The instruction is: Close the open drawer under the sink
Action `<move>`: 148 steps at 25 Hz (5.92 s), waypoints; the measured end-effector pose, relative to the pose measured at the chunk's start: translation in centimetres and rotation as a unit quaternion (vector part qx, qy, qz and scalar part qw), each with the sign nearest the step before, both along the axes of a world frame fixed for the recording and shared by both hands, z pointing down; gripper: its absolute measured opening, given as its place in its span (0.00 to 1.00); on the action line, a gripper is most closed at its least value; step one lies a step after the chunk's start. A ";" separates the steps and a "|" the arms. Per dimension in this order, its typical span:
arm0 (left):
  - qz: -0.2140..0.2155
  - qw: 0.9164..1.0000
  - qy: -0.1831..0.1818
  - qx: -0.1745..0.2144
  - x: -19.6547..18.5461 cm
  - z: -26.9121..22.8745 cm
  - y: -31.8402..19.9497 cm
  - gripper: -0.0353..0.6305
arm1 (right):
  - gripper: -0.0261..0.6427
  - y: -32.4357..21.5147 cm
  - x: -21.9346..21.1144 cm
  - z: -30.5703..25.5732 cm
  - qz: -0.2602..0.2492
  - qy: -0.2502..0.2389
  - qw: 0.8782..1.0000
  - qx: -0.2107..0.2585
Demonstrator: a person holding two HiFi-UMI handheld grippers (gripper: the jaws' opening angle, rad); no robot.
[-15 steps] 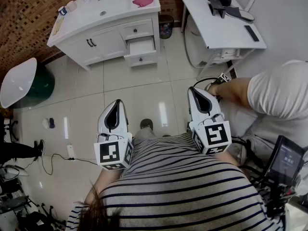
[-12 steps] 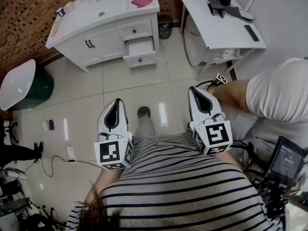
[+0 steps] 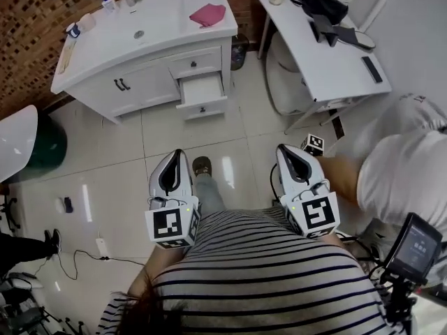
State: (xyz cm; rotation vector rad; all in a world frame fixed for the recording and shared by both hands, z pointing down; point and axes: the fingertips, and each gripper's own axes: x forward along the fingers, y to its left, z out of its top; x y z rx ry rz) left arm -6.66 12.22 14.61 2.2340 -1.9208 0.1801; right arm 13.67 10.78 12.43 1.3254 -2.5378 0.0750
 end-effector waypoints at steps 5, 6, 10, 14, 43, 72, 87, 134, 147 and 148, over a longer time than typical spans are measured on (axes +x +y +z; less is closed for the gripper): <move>0.031 0.999 0.005 -0.021 -5.8 0.7 -8.7 0.07 | 0.03 -7.4 -3.8 0.7 0.039 0.003 0.999 -0.029; 0.039 0.999 0.005 -0.027 -6.6 1.1 -10.3 0.07 | 0.03 -8.9 -4.2 1.1 0.050 0.004 0.998 -0.035; 0.075 0.996 0.001 -0.045 -8.5 2.5 -16.1 0.07 | 0.03 -14.4 -6.2 3.0 0.073 0.011 0.995 -0.060; 0.098 0.994 -0.014 -0.047 -10.3 3.2 -20.7 0.07 | 0.03 -18.7 -10.1 4.0 0.047 0.015 0.996 -0.072; 0.020 0.998 0.030 0.045 -12.7 39.9 -32.6 0.08 | 0.03 -32.7 -21.1 55.7 -0.087 0.006 0.993 -0.075; -0.002 1.000 0.003 0.018 -13.2 43.5 -33.4 0.08 | 0.03 -40.6 -22.0 60.8 -0.047 0.005 0.996 -0.074; -0.012 1.000 -0.014 0.014 -14.1 43.5 -32.3 0.08 | 0.03 -48.1 -24.0 60.7 -0.032 0.030 0.997 -0.069; -0.054 0.998 -0.003 0.013 -9.7 -6.4 -17.9 0.08 | 0.03 -21.3 -18.7 1.6 -0.120 -0.007 0.989 -0.085; -0.045 0.998 0.003 0.031 -10.0 -6.6 -0.2 0.08 | 0.03 -2.9 -16.1 -2.7 -0.066 -0.057 0.995 -0.045; -0.040 0.999 0.004 0.032 -10.2 -6.6 1.2 0.08 | 0.03 -1.1 -16.3 -2.7 -0.060 -0.058 0.995 -0.045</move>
